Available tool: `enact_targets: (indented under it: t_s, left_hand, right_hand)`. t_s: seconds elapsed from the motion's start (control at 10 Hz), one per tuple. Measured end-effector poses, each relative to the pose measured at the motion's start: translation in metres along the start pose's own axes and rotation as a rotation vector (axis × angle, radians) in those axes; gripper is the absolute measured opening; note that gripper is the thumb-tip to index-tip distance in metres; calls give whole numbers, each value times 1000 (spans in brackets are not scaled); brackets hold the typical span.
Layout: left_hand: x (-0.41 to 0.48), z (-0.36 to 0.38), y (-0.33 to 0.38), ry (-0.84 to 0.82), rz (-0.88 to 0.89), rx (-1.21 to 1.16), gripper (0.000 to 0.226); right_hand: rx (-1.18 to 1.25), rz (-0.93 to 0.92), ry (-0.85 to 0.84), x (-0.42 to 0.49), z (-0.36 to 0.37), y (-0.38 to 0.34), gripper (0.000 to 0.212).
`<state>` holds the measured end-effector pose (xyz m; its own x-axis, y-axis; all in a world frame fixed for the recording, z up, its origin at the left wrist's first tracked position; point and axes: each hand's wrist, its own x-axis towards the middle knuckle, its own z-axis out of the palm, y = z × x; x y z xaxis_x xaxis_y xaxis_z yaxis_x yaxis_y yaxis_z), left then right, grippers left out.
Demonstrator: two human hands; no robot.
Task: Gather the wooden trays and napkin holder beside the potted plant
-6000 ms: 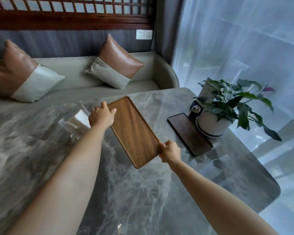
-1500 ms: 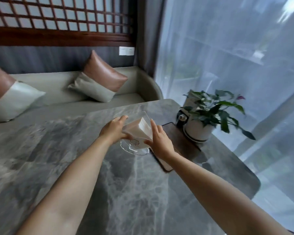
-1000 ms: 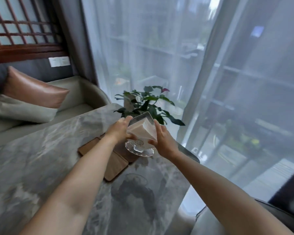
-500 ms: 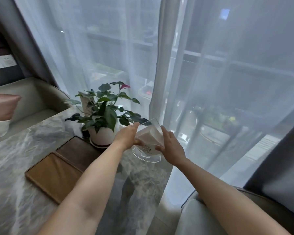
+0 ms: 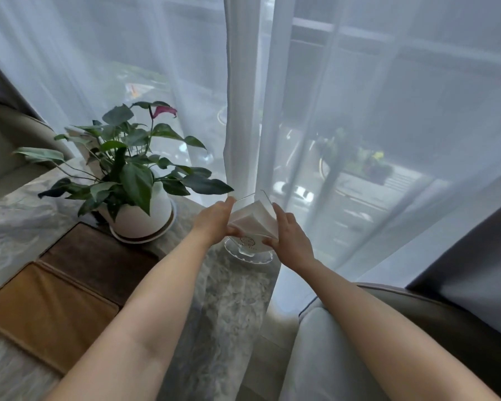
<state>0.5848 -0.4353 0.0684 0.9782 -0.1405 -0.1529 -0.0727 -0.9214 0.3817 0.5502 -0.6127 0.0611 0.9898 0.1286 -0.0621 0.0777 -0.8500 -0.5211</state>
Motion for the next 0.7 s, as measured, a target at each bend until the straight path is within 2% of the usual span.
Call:
enact_targets:
  t_s: [0.4,0.6,0.7]
  left_hand:
    - [5,3,-1,-19,25,-21,84]
    - [-9,-10,-2,-49,27,131,84]
    - [-22,-18,-4,-25,53,207,74]
  right_hand:
    - [17,16,-37,5,5,-1,81]
    - [-47,5,-54,-7,-5,-8,83]
    - [-94,-29,-33,-17,-13,-18,83]
